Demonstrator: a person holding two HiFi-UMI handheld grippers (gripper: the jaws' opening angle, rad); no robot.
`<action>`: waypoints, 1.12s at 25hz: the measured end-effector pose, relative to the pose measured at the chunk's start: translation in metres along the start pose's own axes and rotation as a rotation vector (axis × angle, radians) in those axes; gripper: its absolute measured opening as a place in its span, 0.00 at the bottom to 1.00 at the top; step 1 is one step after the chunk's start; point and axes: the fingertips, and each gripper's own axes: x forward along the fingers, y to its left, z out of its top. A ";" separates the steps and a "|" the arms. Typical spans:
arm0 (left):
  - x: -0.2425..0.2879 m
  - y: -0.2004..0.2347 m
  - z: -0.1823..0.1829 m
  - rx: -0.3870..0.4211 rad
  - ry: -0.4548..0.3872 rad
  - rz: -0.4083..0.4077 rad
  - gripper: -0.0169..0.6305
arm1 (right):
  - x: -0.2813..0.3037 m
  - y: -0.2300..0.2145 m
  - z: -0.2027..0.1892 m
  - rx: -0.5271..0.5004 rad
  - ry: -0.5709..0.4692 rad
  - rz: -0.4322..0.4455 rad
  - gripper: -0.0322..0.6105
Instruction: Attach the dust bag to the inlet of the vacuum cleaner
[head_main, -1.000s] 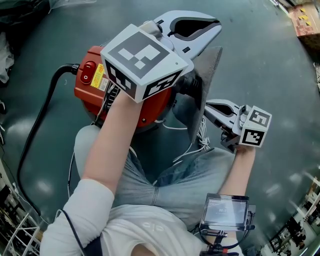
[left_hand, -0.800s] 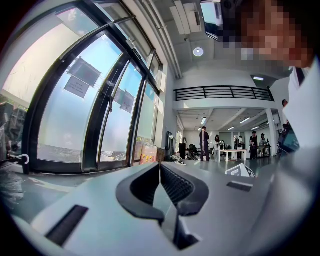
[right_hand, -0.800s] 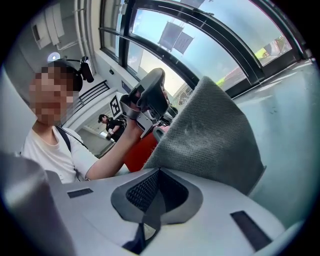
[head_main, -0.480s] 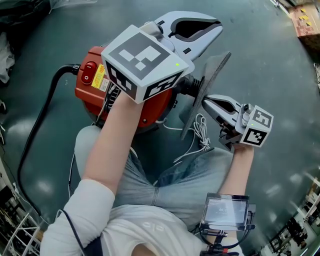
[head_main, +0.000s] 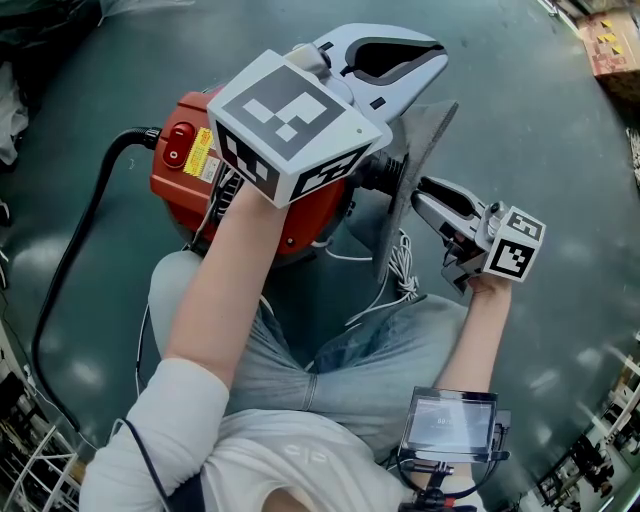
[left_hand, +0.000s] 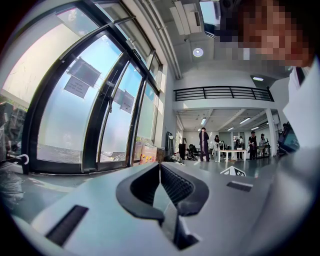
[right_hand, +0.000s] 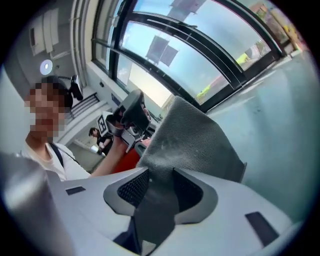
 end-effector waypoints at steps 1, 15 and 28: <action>0.000 0.000 0.000 0.000 0.000 0.000 0.05 | 0.001 -0.001 0.003 0.043 -0.025 0.026 0.26; 0.002 -0.001 -0.001 -0.005 0.018 -0.003 0.05 | 0.009 -0.009 0.004 0.203 -0.044 0.174 0.29; -0.001 0.000 -0.002 -0.004 0.016 -0.001 0.05 | -0.020 0.025 0.018 -0.786 -0.046 -0.004 0.29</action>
